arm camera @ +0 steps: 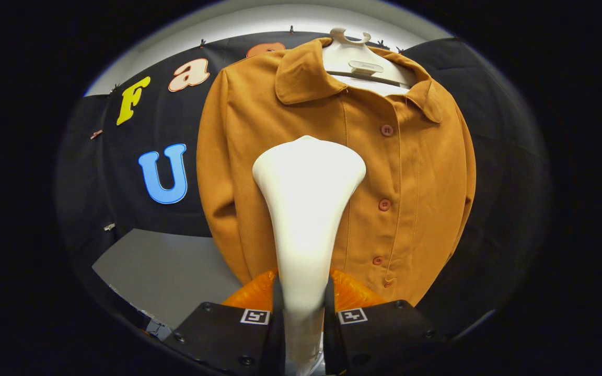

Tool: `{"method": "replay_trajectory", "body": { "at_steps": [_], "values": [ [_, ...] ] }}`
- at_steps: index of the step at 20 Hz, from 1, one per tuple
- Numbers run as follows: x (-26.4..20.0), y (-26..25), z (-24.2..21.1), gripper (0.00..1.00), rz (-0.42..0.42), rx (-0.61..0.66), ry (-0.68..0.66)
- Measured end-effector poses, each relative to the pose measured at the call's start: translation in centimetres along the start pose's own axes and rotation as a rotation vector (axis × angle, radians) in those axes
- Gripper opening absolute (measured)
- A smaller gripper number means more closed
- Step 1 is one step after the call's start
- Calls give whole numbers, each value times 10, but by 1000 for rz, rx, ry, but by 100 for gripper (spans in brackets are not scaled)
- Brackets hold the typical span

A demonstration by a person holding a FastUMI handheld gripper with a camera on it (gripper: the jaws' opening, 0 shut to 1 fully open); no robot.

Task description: Iron the clothes twice with a garment steamer, once on the left side and once on the right side.

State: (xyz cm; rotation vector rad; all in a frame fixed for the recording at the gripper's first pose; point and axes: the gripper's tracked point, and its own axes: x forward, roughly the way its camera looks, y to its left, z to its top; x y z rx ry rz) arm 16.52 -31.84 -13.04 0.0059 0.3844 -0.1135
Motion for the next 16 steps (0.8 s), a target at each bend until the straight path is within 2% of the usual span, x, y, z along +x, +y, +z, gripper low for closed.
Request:
{"method": "replay_trajectory", "body": {
  "at_steps": [8, 16],
  "values": [
    [0, 1, -26, 32, -4, 20, 75],
    [12, -11, -92, 32, -22, 29, 201]
  ]
}}
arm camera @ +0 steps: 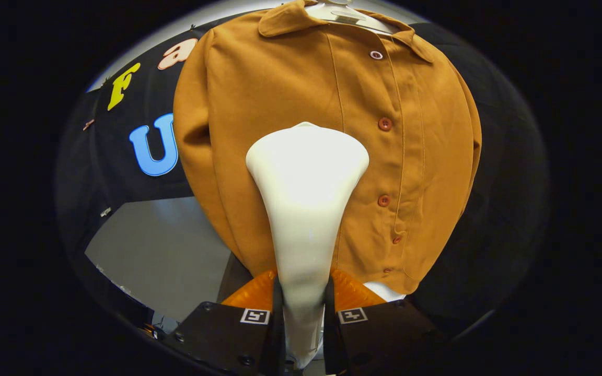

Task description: Iron the clothes twice with a garment steamer, once on the left side and once on the right side.

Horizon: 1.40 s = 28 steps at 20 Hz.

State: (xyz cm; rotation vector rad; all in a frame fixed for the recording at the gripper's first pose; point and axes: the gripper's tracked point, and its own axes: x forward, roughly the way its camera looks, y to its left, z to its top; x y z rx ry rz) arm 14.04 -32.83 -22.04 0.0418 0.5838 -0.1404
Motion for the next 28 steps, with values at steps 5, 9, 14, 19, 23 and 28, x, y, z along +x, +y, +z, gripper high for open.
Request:
{"method": "replay_trajectory", "body": {
  "at_steps": [5, 9, 14, 19, 23, 28],
  "values": [
    [9, -9, -32, 32, -13, 11, 62],
    [14, -13, -53, 32, -17, 16, 100],
    [22, -14, -84, 32, -11, 25, 169],
    [17, -19, -116, 33, -40, 51, 243],
    [-1, -24, -114, 32, -65, 69, 239],
    [-40, -31, -56, 32, -94, 84, 104]
  ]
}}
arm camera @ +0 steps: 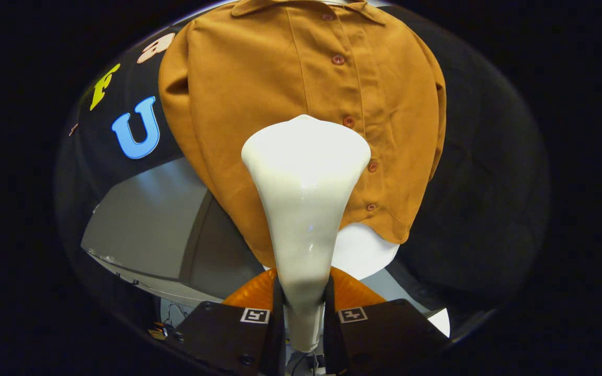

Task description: Iron the clothes twice with a garment steamer, once on the left side and once on the right side.

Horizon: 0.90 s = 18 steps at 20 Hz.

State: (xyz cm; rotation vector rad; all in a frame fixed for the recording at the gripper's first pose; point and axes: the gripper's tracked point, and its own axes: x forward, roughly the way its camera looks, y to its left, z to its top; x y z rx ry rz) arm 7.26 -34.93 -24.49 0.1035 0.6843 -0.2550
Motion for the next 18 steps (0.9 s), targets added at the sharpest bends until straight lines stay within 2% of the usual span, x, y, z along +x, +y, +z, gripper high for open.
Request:
{"method": "replay_trajectory", "body": {
  "at_steps": [7, 13, 18],
  "values": [
    [-62, -36, 122, 32, -74, 10, -243],
    [-69, -80, 168, 32, -122, 38, -320],
    [-49, -100, 188, 32, -88, 57, -325]
  ]
}}
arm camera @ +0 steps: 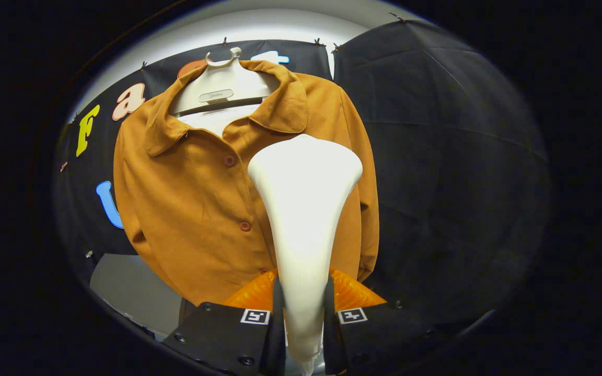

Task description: Iron the clothes twice with a garment steamer, once on the left side and once on the right side.

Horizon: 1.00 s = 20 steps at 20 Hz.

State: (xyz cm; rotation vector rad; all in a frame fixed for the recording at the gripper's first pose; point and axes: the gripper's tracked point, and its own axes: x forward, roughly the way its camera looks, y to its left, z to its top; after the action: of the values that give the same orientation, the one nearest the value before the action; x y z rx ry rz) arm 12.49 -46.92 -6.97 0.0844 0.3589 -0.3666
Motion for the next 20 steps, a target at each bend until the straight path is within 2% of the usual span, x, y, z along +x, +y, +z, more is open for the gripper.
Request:
{"method": "replay_trajectory", "body": {
  "at_steps": [9, 20],
  "values": [
    [40, -4, -32, 32, 55, 35, 81],
    [57, -27, -130, 32, 14, 64, 288]
  ]
}}
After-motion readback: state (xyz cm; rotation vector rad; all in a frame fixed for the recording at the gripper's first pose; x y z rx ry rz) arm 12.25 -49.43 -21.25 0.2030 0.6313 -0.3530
